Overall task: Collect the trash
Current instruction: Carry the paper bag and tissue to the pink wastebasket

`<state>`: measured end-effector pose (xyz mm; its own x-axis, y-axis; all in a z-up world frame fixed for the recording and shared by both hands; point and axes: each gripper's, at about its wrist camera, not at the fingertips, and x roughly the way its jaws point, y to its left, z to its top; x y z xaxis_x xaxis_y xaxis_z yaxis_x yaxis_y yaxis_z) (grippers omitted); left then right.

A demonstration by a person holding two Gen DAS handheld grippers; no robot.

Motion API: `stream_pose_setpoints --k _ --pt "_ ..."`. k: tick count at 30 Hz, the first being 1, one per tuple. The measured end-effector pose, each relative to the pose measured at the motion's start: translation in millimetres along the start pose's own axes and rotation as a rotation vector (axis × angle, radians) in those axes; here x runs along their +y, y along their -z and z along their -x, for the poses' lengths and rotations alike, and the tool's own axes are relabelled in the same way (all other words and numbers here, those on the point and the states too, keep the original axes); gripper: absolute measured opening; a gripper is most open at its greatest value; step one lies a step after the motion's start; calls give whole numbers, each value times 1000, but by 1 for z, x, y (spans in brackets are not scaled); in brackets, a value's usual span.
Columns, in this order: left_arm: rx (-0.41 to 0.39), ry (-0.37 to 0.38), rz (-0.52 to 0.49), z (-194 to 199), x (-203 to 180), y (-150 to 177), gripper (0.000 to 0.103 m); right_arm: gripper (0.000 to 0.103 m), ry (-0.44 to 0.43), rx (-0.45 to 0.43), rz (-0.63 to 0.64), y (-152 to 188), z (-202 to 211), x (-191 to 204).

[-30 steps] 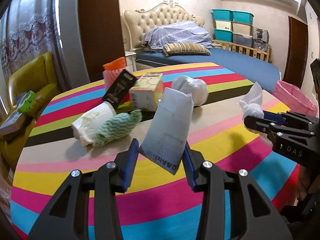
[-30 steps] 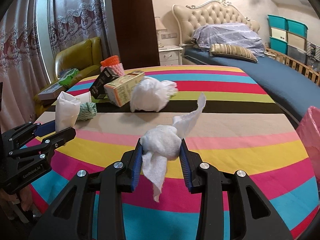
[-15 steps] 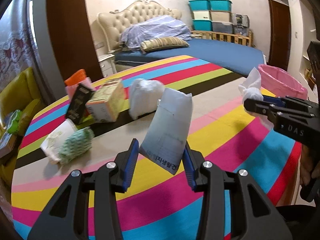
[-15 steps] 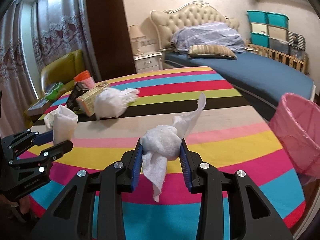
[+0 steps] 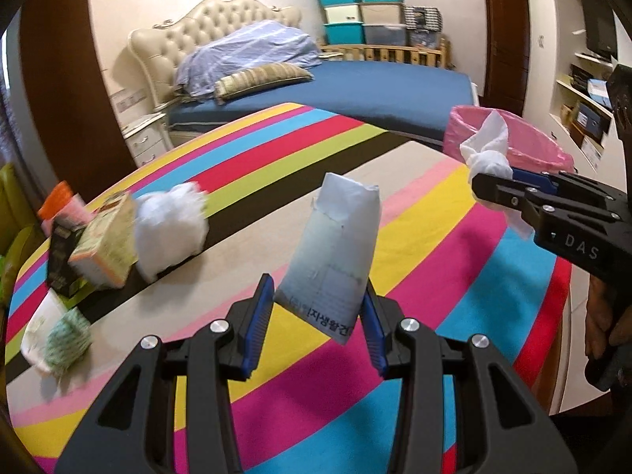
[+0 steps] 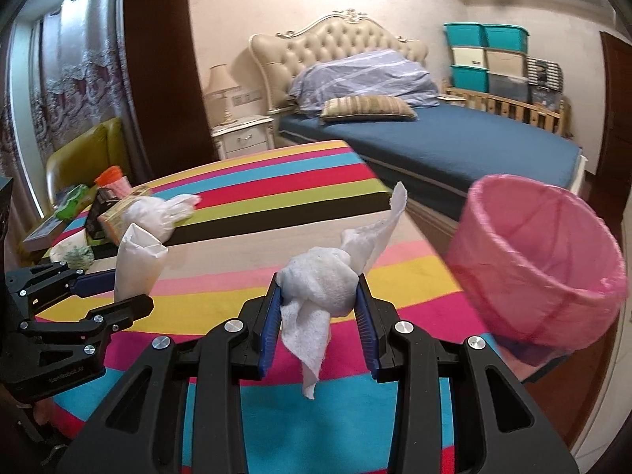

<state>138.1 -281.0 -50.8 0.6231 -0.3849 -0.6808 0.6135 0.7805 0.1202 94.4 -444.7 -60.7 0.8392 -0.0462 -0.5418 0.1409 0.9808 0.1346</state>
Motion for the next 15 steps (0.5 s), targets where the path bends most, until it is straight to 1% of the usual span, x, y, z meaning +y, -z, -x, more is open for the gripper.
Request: stream_pose_setpoints --k 10,15 --pt "22 105 -58 -31 -47 -42 41 35 96 -26 -59 0 17 -60" --pt "15 155 -80 -46 -80 -66 41 35 155 -44 -86 -2 27 -94"
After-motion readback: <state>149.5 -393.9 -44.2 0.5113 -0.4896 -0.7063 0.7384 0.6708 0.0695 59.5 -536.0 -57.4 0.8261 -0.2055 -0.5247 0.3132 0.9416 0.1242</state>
